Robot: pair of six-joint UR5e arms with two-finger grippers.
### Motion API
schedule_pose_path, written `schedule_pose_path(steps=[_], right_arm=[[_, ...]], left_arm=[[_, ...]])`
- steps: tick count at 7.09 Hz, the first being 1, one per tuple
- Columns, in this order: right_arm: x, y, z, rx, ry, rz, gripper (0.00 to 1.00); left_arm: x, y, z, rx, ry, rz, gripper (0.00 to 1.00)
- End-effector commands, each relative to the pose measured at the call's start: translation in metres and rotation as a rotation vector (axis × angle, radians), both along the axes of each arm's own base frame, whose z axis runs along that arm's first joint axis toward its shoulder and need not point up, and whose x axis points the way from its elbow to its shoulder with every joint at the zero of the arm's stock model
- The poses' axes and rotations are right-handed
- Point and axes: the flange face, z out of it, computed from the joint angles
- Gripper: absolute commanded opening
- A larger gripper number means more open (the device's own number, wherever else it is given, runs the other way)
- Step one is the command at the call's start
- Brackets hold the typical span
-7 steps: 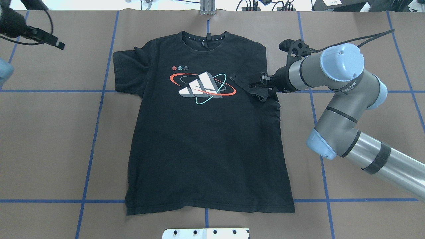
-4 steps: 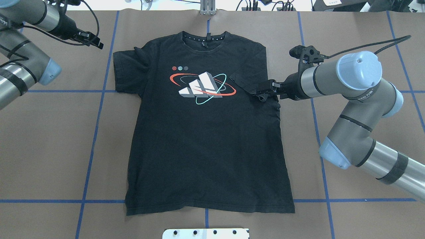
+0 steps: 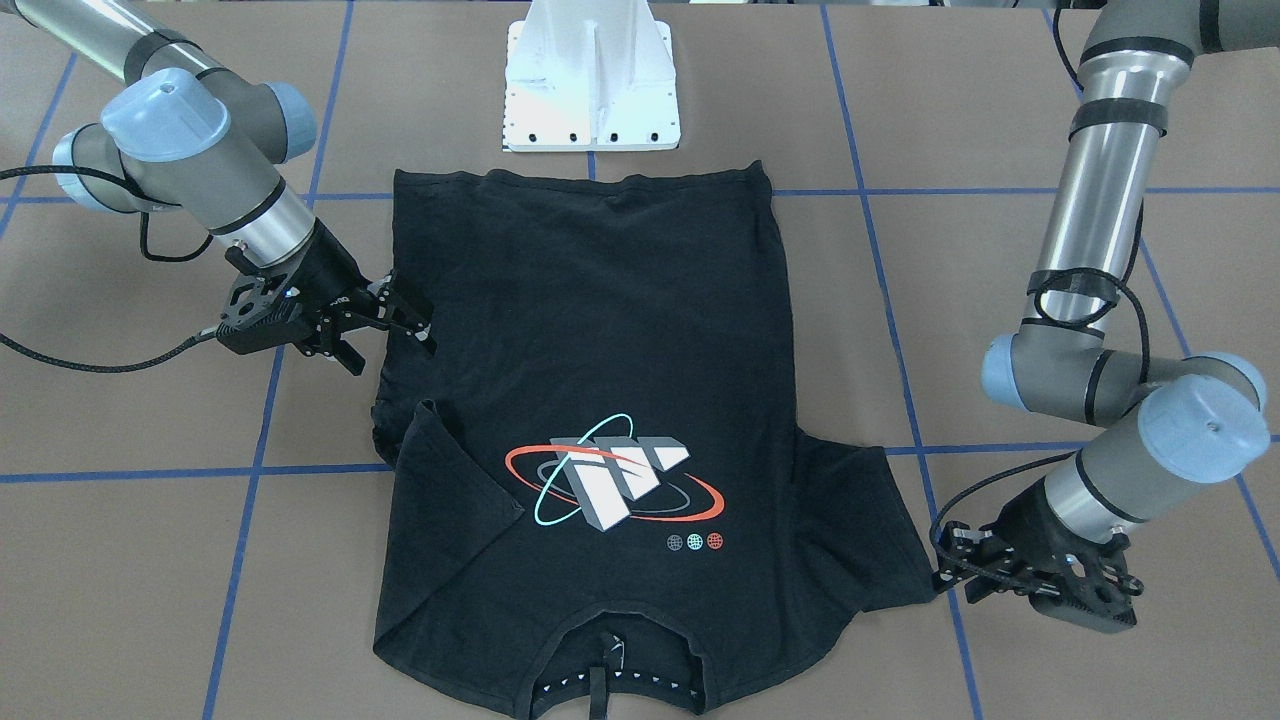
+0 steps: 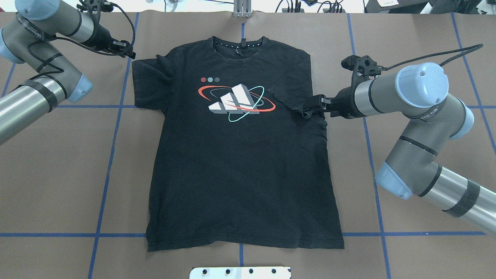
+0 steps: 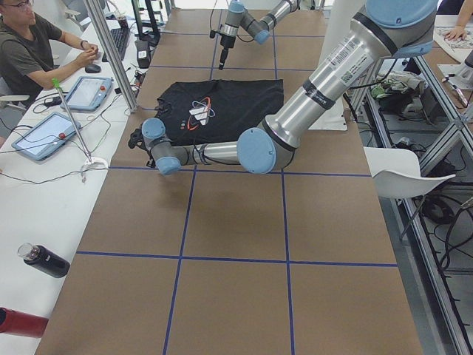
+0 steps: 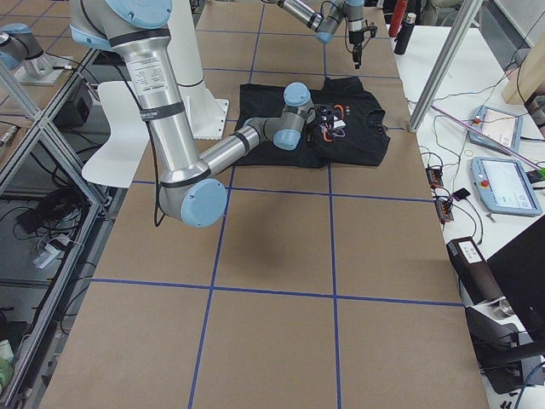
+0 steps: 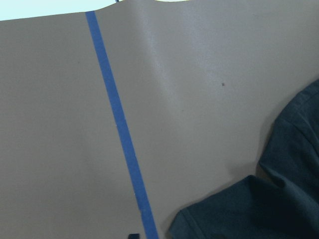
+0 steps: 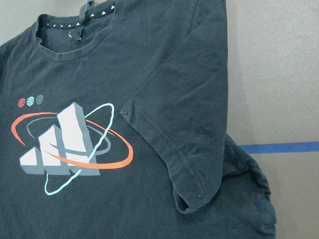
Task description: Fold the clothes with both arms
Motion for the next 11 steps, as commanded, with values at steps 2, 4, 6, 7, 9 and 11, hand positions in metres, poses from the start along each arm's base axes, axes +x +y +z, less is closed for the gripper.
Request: schedule_pose_path(steps=[2, 4, 6, 7, 9, 11], right_arm=[[0.001, 0.000, 0.004, -0.003, 0.004, 0.002, 1.00], [0.001, 0.001, 0.006, -0.005, 0.007, 0.002, 1.00], [0.001, 0.001, 0.011, -0.009, 0.013, 0.002, 1.00], [0.001, 0.001, 0.011, -0.009, 0.013, 0.002, 1.00], [0.000, 0.001, 0.012, -0.011, 0.015, 0.002, 1.00], [0.000, 0.001, 0.012, -0.009, 0.014, 0.001, 1.00]], left_arm=[[0.008, 0.003, 0.013, -0.022, 0.006, -0.016, 0.45], [0.011, 0.003, 0.013, -0.028, 0.005, -0.017, 0.45], [0.016, 0.003, 0.012, -0.033, 0.003, -0.013, 0.45], [0.018, 0.002, 0.013, -0.036, -0.001, -0.019, 0.45], [0.022, 0.004, 0.015, -0.037, -0.010, -0.029, 0.43], [0.024, 0.004, 0.014, -0.036, -0.009, -0.028, 0.41]])
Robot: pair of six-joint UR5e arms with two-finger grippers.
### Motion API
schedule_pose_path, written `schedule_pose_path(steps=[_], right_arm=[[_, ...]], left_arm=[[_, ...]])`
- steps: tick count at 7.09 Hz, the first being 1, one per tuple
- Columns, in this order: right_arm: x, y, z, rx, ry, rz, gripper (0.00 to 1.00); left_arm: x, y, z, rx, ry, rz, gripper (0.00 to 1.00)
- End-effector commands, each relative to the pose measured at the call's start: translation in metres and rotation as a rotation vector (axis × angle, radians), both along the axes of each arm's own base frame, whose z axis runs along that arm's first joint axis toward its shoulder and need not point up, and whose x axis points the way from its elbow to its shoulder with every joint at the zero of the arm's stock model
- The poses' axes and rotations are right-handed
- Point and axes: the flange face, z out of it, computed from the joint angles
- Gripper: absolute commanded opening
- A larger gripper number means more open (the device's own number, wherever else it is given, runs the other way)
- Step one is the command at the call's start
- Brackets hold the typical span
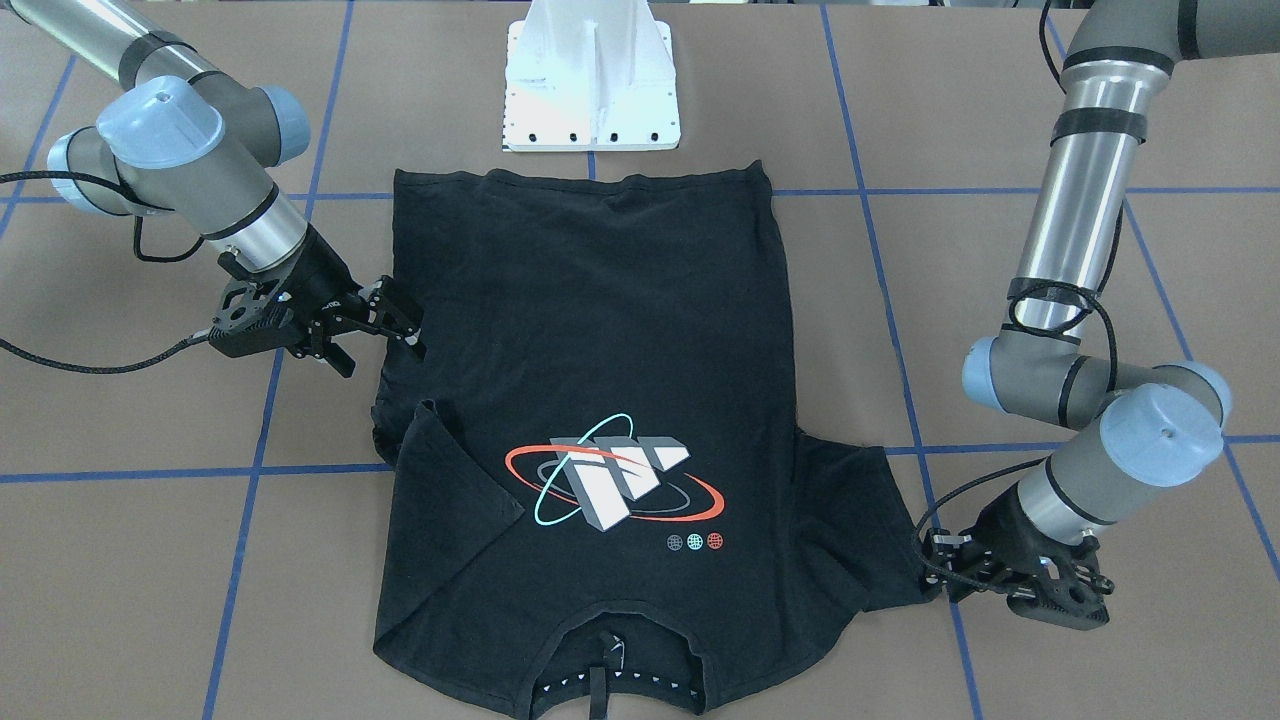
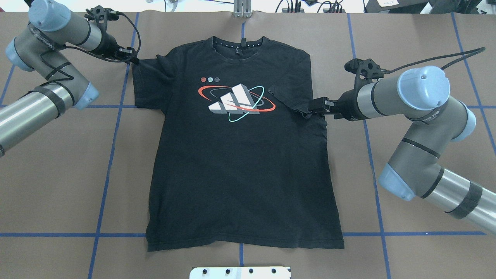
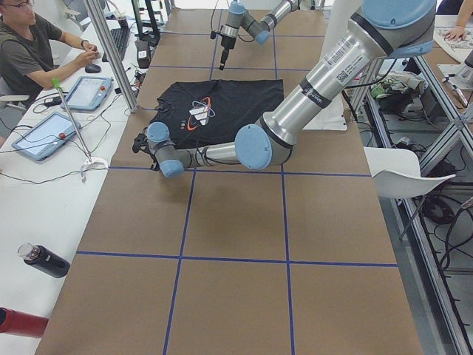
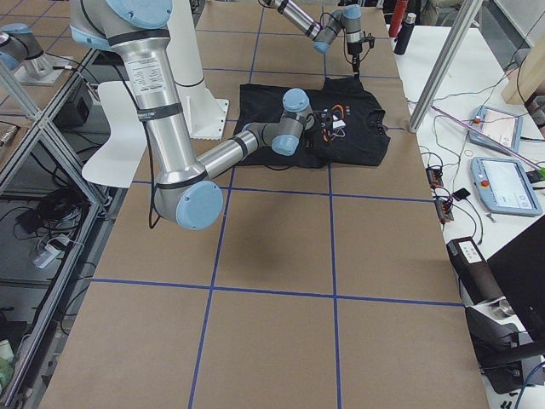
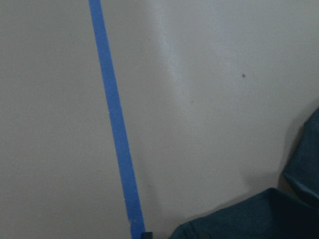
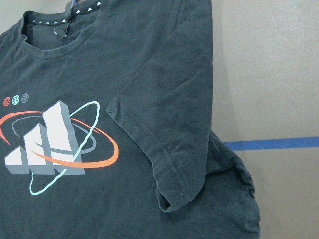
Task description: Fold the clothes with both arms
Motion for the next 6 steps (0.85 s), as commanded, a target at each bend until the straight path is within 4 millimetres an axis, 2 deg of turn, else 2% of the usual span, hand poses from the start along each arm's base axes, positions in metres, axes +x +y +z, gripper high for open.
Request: schedule_pose_path(steps=[1, 3, 4, 5, 6], right_arm=[[-0.0001, -0.0002, 0.0002, -0.001, 0.000, 0.001, 1.00], [0.0001, 0.0002, -0.0005, 0.001, -0.001, -0.001, 1.00], [0.0001, 0.0002, -0.0005, 0.001, -0.001, -0.001, 1.00], [0.0001, 0.0002, -0.0005, 0.001, -0.001, -0.001, 1.00], [-0.0001, 0.0000, 0.0000, 0.001, -0.001, -0.001, 1.00]], left_arm=[[0.0014, 0.0004, -0.0002, 0.000, 0.000, 0.001, 0.31], [0.0026, 0.0011, -0.0002, 0.000, 0.000, 0.003, 0.29], [0.0036, 0.0015, -0.0002, 0.000, 0.000, 0.004, 0.18], [0.0034, 0.0020, 0.0011, -0.001, -0.001, 0.004, 0.00], [0.0027, 0.0012, -0.0028, -0.002, 0.006, 0.001, 0.00]])
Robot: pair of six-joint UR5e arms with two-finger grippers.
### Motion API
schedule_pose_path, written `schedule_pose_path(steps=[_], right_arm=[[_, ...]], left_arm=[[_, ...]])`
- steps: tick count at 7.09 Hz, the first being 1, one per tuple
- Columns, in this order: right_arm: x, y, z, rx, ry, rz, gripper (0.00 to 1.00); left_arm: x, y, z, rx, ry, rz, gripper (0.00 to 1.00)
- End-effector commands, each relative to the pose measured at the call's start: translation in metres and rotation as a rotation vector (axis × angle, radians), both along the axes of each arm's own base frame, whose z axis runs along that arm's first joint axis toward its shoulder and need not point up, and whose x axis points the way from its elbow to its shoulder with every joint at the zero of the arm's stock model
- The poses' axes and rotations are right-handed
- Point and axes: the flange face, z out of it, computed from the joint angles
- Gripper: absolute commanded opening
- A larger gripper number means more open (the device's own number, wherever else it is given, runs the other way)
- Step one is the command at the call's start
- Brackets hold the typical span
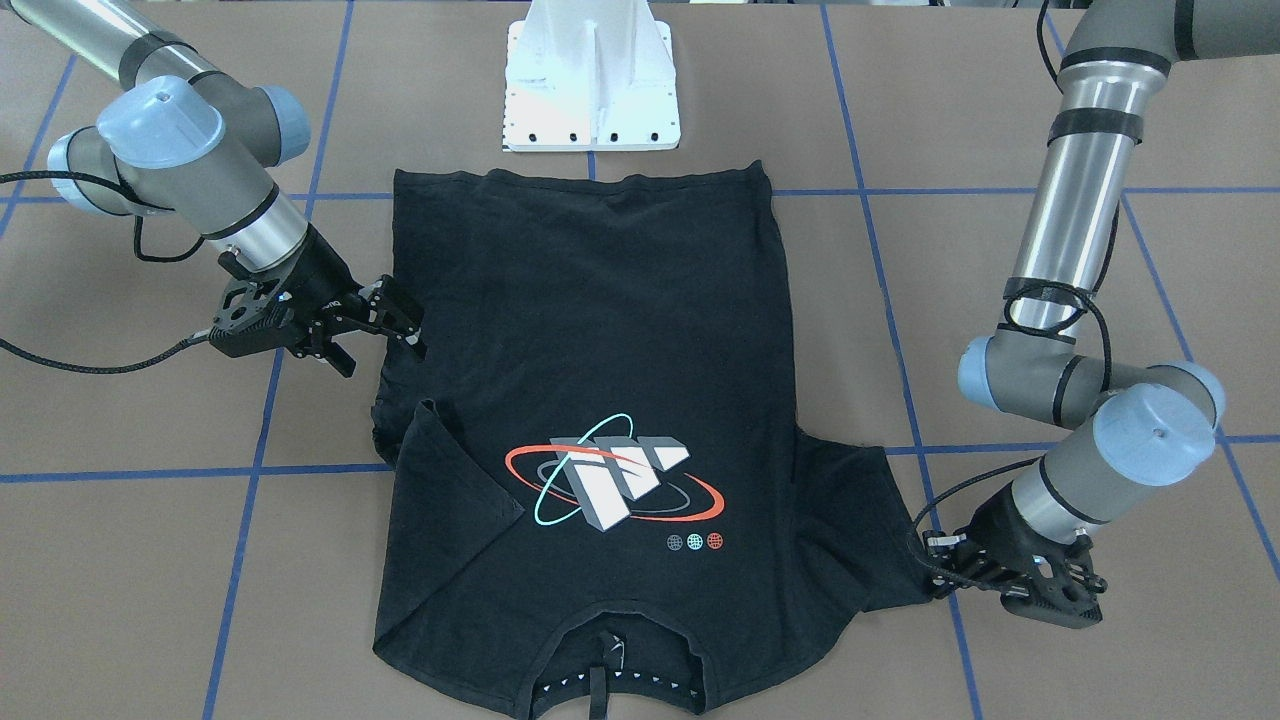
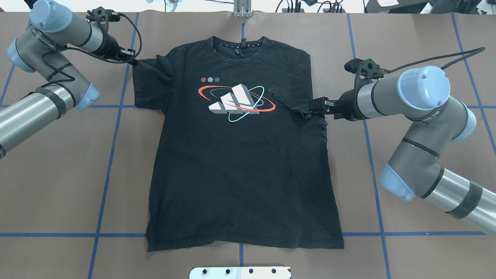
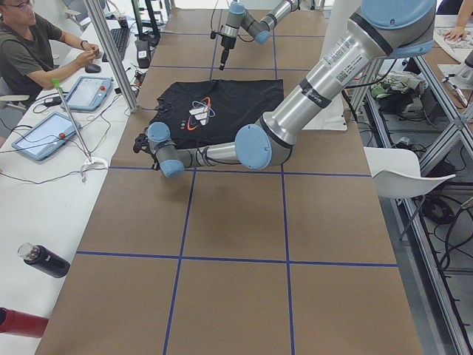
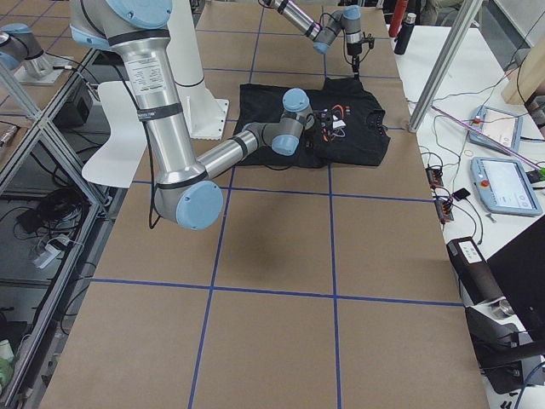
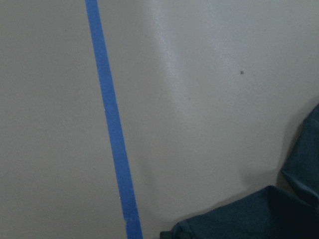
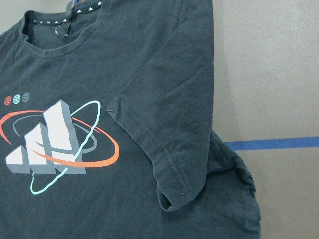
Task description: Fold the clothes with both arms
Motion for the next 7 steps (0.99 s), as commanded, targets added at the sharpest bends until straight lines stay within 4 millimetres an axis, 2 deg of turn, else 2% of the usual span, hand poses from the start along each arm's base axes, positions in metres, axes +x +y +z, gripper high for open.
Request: schedule_pose_path(steps=[1, 2, 4, 6, 7], right_arm=[[0.000, 0.000, 0.000, 0.000, 0.000, 0.000, 1.00], [0.000, 0.000, -0.001, 0.001, -0.003, -0.001, 1.00], [-0.001, 0.000, -0.003, 0.002, -0.004, -0.003, 1.00], [-0.001, 0.001, -0.008, 0.008, -0.014, -0.010, 1.00], [-0.001, 0.000, -0.007, 0.010, -0.011, -0.014, 1.00]], left_arm=[[-0.002, 0.000, -0.017, -0.007, 0.036, -0.006, 0.00], [-0.021, 0.003, -0.036, 0.005, 0.090, 0.025, 0.00], [-0.045, 0.036, -0.058, 0.027, 0.154, 0.012, 0.00], [-0.046, 0.061, -0.127, -0.086, 0.246, 0.009, 0.00], [-0.031, 0.066, -0.141, -0.132, 0.273, 0.001, 0.00]])
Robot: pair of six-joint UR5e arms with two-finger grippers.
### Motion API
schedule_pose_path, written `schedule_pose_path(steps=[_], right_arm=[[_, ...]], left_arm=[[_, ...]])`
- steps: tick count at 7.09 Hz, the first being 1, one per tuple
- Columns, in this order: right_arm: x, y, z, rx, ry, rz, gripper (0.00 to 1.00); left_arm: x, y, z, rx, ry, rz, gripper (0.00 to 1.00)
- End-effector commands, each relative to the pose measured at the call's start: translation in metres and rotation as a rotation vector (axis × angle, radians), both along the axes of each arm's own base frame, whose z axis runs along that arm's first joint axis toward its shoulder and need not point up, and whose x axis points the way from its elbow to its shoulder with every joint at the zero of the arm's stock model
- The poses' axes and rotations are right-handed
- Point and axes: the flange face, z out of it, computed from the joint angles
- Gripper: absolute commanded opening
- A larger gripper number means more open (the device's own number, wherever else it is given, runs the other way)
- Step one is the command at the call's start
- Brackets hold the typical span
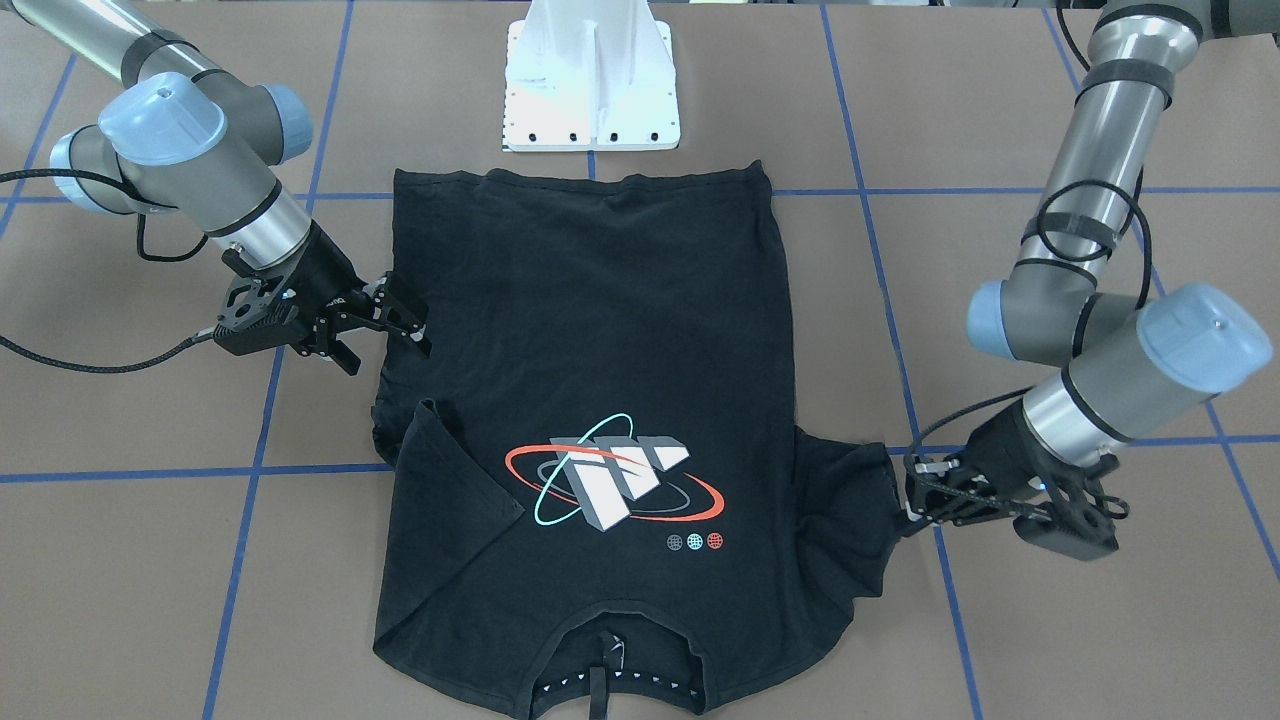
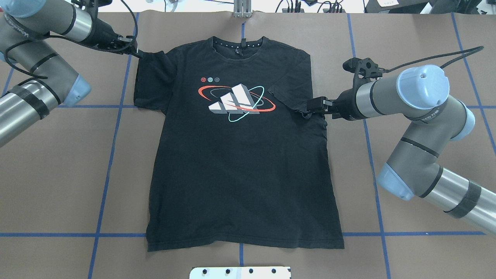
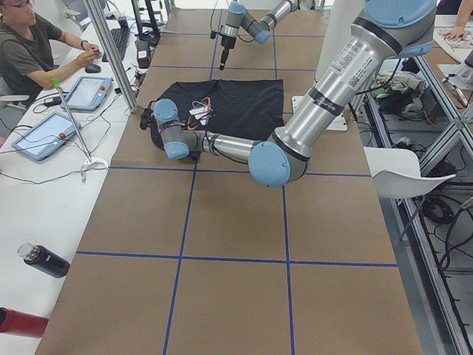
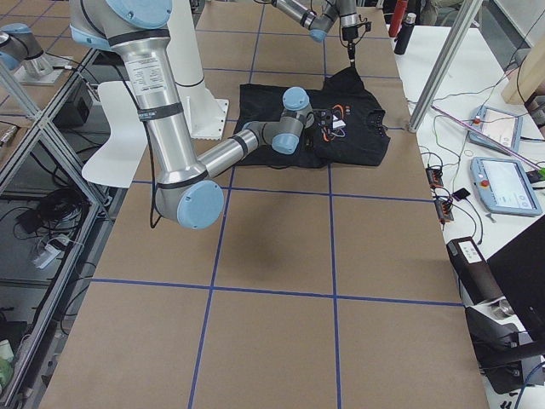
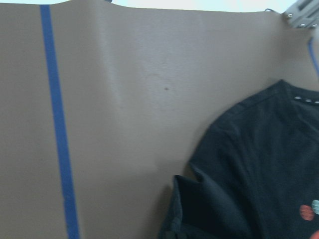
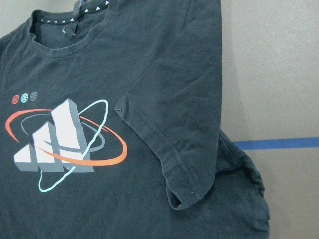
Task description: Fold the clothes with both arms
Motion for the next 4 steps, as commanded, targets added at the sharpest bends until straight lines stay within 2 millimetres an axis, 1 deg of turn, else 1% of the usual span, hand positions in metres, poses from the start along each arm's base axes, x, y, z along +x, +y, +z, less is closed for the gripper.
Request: schedule_pose_path(steps=[1, 2, 3, 4], right_arm=[[0.000, 0.000, -0.001, 0.003, -0.001, -0.002, 1.00], [0.000, 0.000, -0.003, 0.005, -0.003, -0.001, 1.00], [-0.001, -0.001, -0.002, 0.005, -0.001, -0.002, 1.00], [-0.002, 0.000, 0.000, 0.004, 0.002, -0.004, 1.00]], left_arm=[[0.014, 0.008, -0.041, -0.073, 0.059, -0.012, 0.00], [0.035, 0.013, -0.061, -0.113, 0.085, -0.018, 0.00], [0.069, 0.021, -0.079, -0.107, 0.088, -0.058, 0.00], [0.102, 0.028, -0.103, -0.117, 0.104, -0.096, 0.00]])
